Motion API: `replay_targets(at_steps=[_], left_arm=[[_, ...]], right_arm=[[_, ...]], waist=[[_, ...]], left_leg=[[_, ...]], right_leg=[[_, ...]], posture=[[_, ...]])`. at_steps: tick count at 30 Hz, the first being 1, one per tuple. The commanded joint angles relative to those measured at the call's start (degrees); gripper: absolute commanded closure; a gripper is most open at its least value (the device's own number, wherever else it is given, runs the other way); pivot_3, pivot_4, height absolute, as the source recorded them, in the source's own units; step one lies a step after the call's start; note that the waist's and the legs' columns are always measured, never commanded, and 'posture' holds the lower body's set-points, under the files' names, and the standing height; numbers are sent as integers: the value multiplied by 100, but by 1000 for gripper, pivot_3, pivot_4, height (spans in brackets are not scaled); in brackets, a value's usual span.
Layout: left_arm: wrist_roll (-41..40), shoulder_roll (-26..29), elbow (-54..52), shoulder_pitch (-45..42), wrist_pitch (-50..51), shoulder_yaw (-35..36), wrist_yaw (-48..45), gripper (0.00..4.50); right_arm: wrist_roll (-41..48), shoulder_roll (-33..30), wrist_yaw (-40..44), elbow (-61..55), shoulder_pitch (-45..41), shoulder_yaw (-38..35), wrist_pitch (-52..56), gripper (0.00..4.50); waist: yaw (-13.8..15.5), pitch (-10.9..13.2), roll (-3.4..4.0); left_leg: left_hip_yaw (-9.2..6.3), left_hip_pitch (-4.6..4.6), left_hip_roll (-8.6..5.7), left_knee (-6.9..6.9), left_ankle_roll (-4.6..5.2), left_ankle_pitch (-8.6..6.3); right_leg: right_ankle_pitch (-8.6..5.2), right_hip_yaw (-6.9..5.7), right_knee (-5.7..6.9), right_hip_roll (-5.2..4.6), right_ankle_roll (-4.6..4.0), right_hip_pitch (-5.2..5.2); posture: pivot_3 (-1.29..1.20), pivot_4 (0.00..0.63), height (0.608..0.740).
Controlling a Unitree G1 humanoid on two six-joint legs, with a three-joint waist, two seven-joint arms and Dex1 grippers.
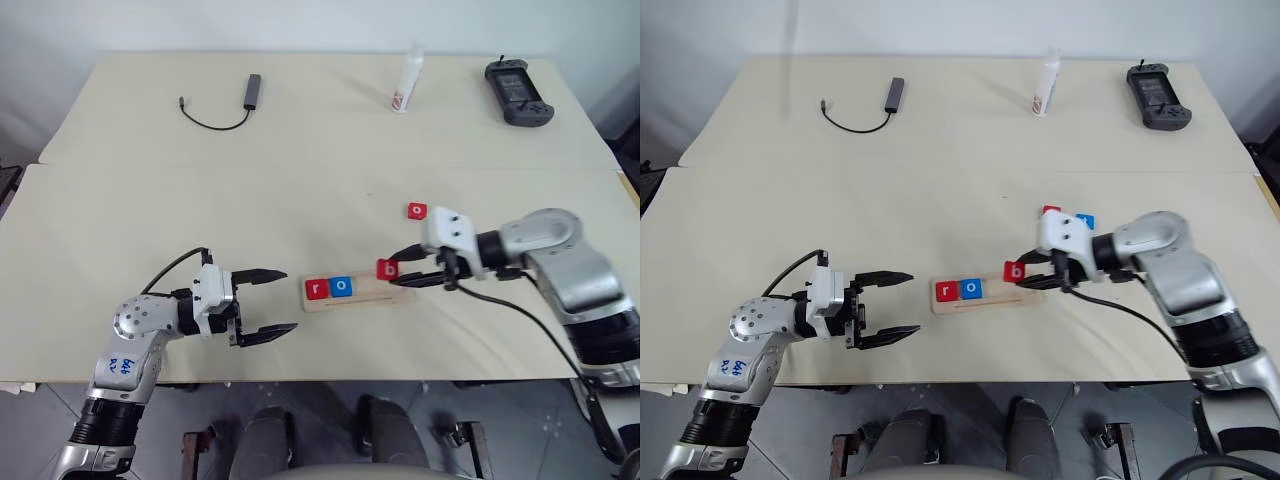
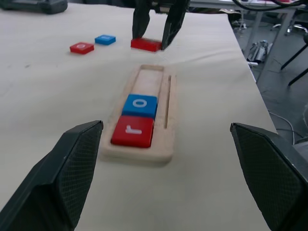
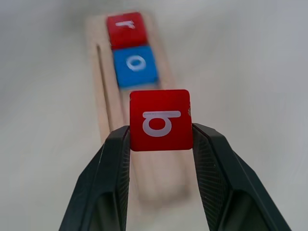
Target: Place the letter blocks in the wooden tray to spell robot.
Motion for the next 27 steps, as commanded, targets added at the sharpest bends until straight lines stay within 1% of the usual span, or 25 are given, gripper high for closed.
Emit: replay_targets(at_steps=[1, 6, 11, 15, 20, 23, 27], left_arm=[[-85, -41, -331, 68, -57, 46, 127, 0], [-95, 0, -603, 323, -36, 127, 300, 0], [-107, 32, -764, 538, -31, 208, 437, 0], [-96, 22, -771, 545, -37, 186, 491, 0], [-86, 1, -736, 467, -38, 134, 512, 0], [-89, 13, -687, 418, -41, 125, 491, 0], [-88, 19, -638, 376, -43, 117, 461, 0]], right_arm=[[-244, 116, -85, 73, -237, 168, -122, 3040], [-538, 329, -27, 370, -427, 515, -404, 3040], [-480, 327, 182, 374, -446, 513, -441, 3040], [-490, 438, 164, 403, -497, 498, -364, 3040], [-411, 461, 163, 307, -508, 393, -207, 1276], [-303, 337, 207, 206, -536, 218, -106, 272], [-139, 141, 246, 103, -495, -20, 34, 272]], waist=[[8, 0, 0], [-49, 0, 0], [-46, 0, 0], [-47, 0, 0], [-40, 0, 0], [-42, 0, 0], [-43, 0, 0]], left_leg=[[0, -3, -2, 2, 1, 0], [-1, -2, 0, 1, 0, -1], [1, 0, 1, 1, 0, -1], [0, 0, 0, 1, 0, -1], [0, 0, 0, 1, 0, -1], [0, 0, 0, 1, 0, -1], [0, -1, 0, 1, 0, -1]], right_leg=[[0, 0, -1, -2, 0, 0], [0, -2, 1, 0, 0, -1], [0, -2, 1, 0, -1, -1], [0, -2, 1, 0, -1, 0], [0, -2, 2, 0, -1, -1], [0, -2, 1, 0, -1, -1], [0, -2, 1, -1, -1, 0]], posture=[[0, 150, 740], [0, 150, 740], [0, 150, 740], [0, 150, 740], [0, 150, 740], [0, 150, 740], [0, 150, 740]])
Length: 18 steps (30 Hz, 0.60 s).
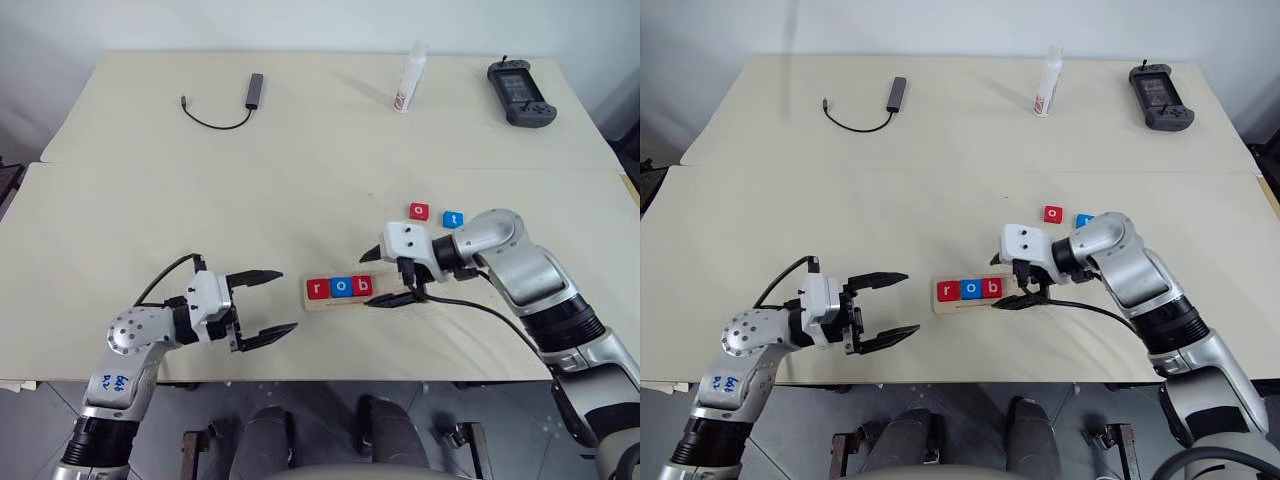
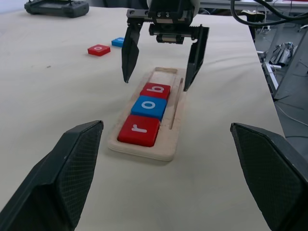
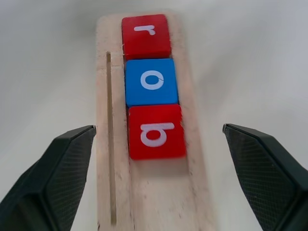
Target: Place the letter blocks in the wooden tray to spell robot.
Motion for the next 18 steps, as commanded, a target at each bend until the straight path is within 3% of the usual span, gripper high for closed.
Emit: replay_targets(at_steps=[1, 4, 7, 17, 18], left_arm=[[-84, 16, -45, -42, -52, 9, -51, 0], [-75, 8, 3, -80, -60, -1, -79, 0], [-75, 6, 31, -109, -61, -12, -95, 0], [-83, 16, 109, -219, -39, -63, -184, 0], [-83, 17, 108, -222, -36, -63, -190, 0]], right_arm=[[209, -267, 3, -274, 12, -433, 138, 272], [215, -471, -89, -351, 329, -597, 148, 272], [242, -537, -254, -375, 643, -759, 149, 845], [113, -348, -752, -168, 941, -746, -112, 4423], [98, -340, -767, -173, 949, -715, -118, 4466]], waist=[[2, 0, 0], [17, 0, -1], [9, 0, -1], [-2, 0, 0], [-2, 0, 0]], left_leg=[[0, 0, 0, 0, 0, 0], [-1, 0, 0, 0, 0, 0], [0, 0, -1, 0, 0, -1], [5, 3, 1, 0, -1, -1], [5, 3, 1, 0, 0, -1]], right_leg=[[0, 0, 0, 0, 0, 0], [0, 0, -1, 0, 0, 1], [0, 0, -2, 0, 0, 2], [0, 3, 1, 0, 0, 0], [0, 3, 1, 0, 0, 0]], posture=[[0, 150, 740], [0, 150, 740], [0, 150, 740], [0, 150, 740], [0, 150, 740]])
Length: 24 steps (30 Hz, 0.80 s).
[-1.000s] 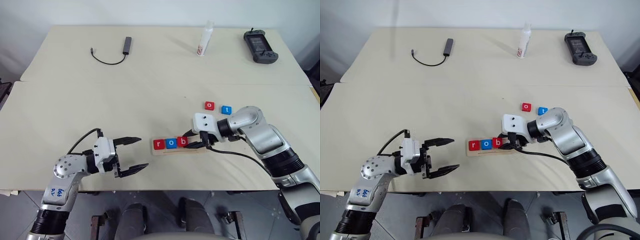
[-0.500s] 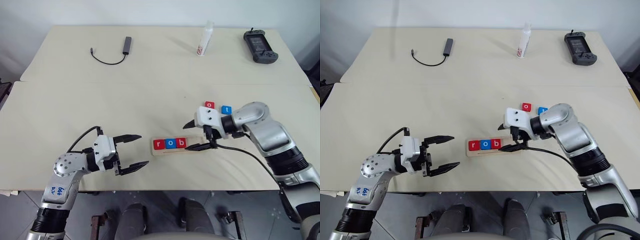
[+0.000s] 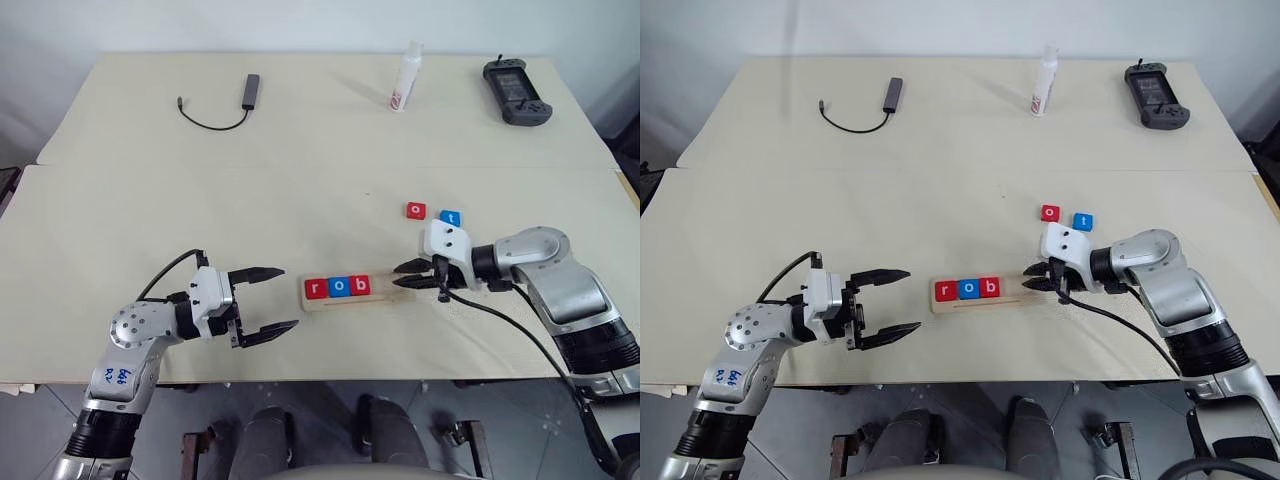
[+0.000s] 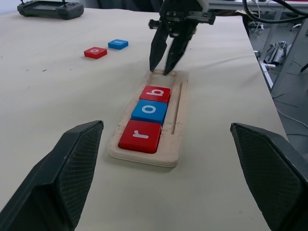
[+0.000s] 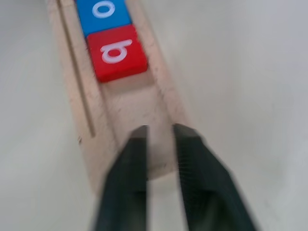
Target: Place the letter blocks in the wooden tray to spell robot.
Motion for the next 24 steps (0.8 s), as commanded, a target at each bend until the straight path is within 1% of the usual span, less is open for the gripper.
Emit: replay_targets(at_steps=[1, 6, 14, 20, 24], left_arm=[[-83, 16, -83, -19, -33, -1, -44, 0], [-78, 31, -93, -19, -17, 17, -54, 0], [-75, 30, -112, -6, -13, 28, -34, 0], [-72, 13, -65, -46, -23, 10, -44, 0], [-65, 11, -18, -100, -28, -1, -61, 0]], right_arm=[[-31, 24, -76, -67, 25, -31, -77, 4466], [-14, 56, -42, -297, 63, 105, 52, 4466], [50, -129, 231, -624, 224, 220, 208, 4466], [104, -178, 258, -710, 304, 198, 335, 4466], [103, -104, 79, -694, 322, 59, 167, 4466]], waist=[[7, 0, 0], [8, 0, 0], [16, 0, 0], [13, 0, 0], [11, 0, 0]], left_leg=[[0, 0, 0, 0, 0, 0], [-1, -1, 0, 0, 0, 0], [-2, -1, -1, 1, 0, 0], [-3, 0, 0, 0, 0, 0], [-3, 0, 0, 0, 0, 0]], right_leg=[[0, 0, 0, 0, 0, 0], [0, 0, -1, 0, 0, 0], [0, 0, -1, 0, 0, 1], [0, 0, -1, 0, 0, 1], [0, 0, -1, 0, 0, 2]], posture=[[0, 150, 740], [0, 150, 740], [0, 150, 740], [0, 150, 740], [0, 150, 740]])
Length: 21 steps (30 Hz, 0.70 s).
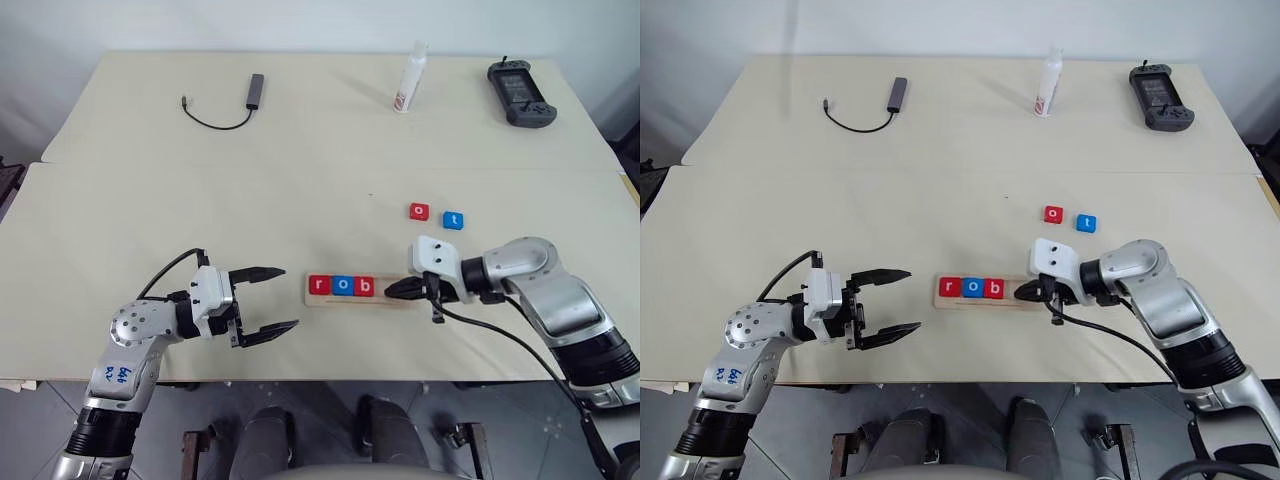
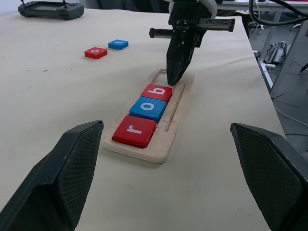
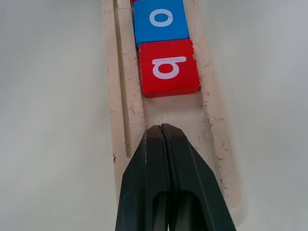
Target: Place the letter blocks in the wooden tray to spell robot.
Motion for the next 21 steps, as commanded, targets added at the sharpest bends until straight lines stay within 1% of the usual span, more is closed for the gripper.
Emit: replay_targets(at_steps=[1, 3, 6, 10, 11, 13, 14, 18, 21], left_arm=[[-64, 7, -43, -70, -33, -7, -31, 0], [-62, 5, -34, -84, -33, -13, -37, 0], [-69, 16, -21, -69, -43, -7, -65, 0], [-93, 52, 107, -139, -44, 30, -146, 0], [-93, 57, 166, -180, -45, 32, -175, 0], [-122, 78, 310, -286, -9, 54, -240, 0], [-139, 88, 363, -318, 3, 69, -268, 0], [-169, 118, 594, -434, 15, 141, -361, 0], [-127, 94, 886, -694, -32, 140, -420, 0]], right_arm=[[153, -14, -99, -161, 71, -296, -121, 4466], [300, -24, -122, -217, 92, -483, -169, 4466], [747, -240, -6, -522, 401, -1049, -134, 4466], [1217, -689, 69, -1037, 1316, -1926, 38, 4466], [1374, -554, -201, -1022, 1475, -2293, 100, 4466], [1550, -240, -750, -997, 1935, -3044, 19, 4107], [1598, -141, -907, -1023, 2137, -3288, -14, 3898], [1375, 235, -1230, -964, 2991, -3914, -1006, 2537], [1481, 703, -1588, -853, 3648, -4509, -1460, 1465]], waist=[[-1, 0, 0], [1, 0, 0], [24, 0, 0], [114, 0, 0], [127, 0, 0], [139, 0, -2], [142, 0, -1], [150, 0, -1], [156, 0, 0]], left_leg=[[0, 0, 0, 0, 0, 0], [0, -1, 0, 0, 0, 0], [-3, -2, 0, 0, 0, 0], [-3, -5, -1, -1, 1, -2], [-2, -5, -1, -1, 2, -3], [0, -1, -1, 0, 2, -3], [2, -1, -1, 2, 2, -3], [3, 1, -2, -1, 2, -3], [6, 3, -2, -2, 2, -3]], right_leg=[[0, 0, 0, 0, 0, 0], [0, 0, 0, 0, 0, 0], [0, -2, -1, 0, 0, 0], [0, -3, -7, 0, 0, 0], [0, -3, -8, 0, 0, 0], [0, -2, -5, 1, 0, 3], [0, 0, -4, 0, 0, 2], [0, 1, -3, 1, 0, 3], [0, 3, -2, 2, 0, 3]], posture=[[0, 150, 740], [0, 150, 740], [0, 150, 740], [0, 150, 740], [0, 150, 740], [0, 150, 740], [0, 150, 740], [0, 150, 740], [0, 150, 740]])
